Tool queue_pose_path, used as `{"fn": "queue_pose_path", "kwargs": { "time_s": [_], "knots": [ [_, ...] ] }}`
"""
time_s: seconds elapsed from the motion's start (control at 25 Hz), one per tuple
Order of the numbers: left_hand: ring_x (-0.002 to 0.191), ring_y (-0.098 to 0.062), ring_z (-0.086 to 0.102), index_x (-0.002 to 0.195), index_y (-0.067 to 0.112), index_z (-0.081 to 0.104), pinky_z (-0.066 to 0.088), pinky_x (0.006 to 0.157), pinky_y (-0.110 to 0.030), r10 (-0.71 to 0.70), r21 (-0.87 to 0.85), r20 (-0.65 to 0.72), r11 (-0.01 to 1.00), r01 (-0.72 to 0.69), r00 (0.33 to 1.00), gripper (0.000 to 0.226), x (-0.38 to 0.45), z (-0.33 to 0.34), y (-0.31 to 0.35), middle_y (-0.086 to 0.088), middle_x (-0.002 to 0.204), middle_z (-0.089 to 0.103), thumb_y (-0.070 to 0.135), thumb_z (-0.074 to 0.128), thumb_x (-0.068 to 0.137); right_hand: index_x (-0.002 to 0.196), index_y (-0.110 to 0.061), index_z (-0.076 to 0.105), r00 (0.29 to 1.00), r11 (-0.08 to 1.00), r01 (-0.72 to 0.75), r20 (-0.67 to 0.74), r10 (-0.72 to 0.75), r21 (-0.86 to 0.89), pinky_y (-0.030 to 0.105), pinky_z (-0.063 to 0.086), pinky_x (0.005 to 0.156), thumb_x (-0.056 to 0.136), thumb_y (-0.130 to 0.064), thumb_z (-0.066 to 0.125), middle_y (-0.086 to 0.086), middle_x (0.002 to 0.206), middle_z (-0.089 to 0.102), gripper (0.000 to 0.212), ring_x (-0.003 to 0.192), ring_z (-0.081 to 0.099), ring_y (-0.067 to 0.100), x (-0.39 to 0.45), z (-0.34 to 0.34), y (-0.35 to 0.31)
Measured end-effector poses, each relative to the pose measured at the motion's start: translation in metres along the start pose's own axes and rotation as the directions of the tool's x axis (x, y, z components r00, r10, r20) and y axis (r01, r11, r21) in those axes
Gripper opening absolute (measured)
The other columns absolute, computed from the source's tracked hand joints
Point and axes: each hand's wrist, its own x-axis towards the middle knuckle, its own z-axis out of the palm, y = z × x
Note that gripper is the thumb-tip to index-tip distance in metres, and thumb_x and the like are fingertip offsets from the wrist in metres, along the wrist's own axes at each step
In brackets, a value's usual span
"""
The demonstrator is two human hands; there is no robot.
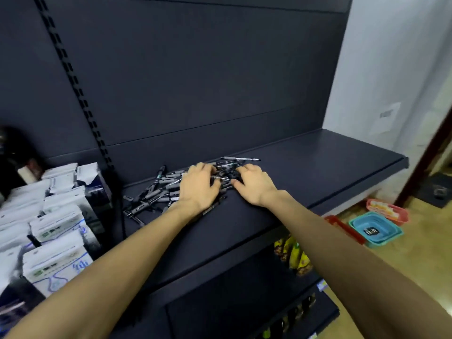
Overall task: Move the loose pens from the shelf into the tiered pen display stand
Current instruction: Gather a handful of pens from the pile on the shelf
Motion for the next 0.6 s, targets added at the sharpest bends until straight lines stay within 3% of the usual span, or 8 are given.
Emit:
{"fn": "queue_pose_path", "kwargs": {
  "time_s": [0.28,0.6],
  "knots": [
    [0.117,-0.031,0.051,0.127,0.016,0.06,0.041,0.096,-0.045,-0.025,0.298,-0.056,0.954,0.041,0.998,0.039,-0.006,-0.015,-0.001,-0.004,0.128,0.058,0.04,0.05,0.098,0.145,-0.012,0.048,0.961,0.949,0.275,-0.031,-0.274,0.156,0.044,0.034,0.114,0.105,-0.039,0.046,0.013,0.152,0.043,0.048,0.145,0.033,0.031,0.054,0.009,0.012],
    [0.134,-0.032,0.047,0.143,0.016,0.05,0.04,0.107,-0.046,-0.239,0.374,0.042,0.904,0.207,0.97,0.072,-0.046,-0.037,-0.015,-0.008,0.147,0.049,0.062,0.03,0.092,0.147,-0.014,0.047,0.894,0.873,0.444,-0.043,-0.445,0.201,0.044,0.03,0.115,0.106,-0.046,0.043,0.008,0.149,0.048,0.052,0.142,0.036,0.029,0.06,0.014,0.003]
  ]
}}
